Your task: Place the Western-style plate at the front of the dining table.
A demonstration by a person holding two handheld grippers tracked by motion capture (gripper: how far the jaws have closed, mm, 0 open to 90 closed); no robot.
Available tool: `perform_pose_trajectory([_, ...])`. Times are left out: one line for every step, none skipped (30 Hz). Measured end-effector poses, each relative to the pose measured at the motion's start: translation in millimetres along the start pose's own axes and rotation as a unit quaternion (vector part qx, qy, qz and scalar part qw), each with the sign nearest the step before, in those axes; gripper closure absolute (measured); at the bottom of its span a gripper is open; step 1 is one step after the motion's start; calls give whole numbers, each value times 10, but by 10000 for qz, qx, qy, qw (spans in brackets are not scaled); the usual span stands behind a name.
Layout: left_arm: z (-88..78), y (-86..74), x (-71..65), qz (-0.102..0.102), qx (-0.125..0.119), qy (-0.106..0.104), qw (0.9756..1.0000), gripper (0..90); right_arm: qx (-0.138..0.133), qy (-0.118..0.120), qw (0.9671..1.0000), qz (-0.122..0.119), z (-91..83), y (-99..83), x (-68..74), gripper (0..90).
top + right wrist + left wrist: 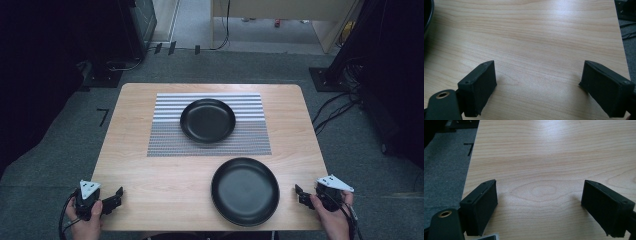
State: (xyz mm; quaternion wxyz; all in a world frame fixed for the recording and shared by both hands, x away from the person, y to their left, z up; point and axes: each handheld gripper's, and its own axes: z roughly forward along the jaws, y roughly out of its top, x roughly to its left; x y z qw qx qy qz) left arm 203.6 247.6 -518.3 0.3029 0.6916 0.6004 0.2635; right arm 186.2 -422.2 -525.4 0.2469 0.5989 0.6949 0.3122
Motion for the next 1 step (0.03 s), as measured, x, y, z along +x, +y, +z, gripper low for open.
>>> perform_pose_trajectory([0,1,-1,-4,4,5,10000,131,-5,-8,10000,8,-1,0,-1,134])
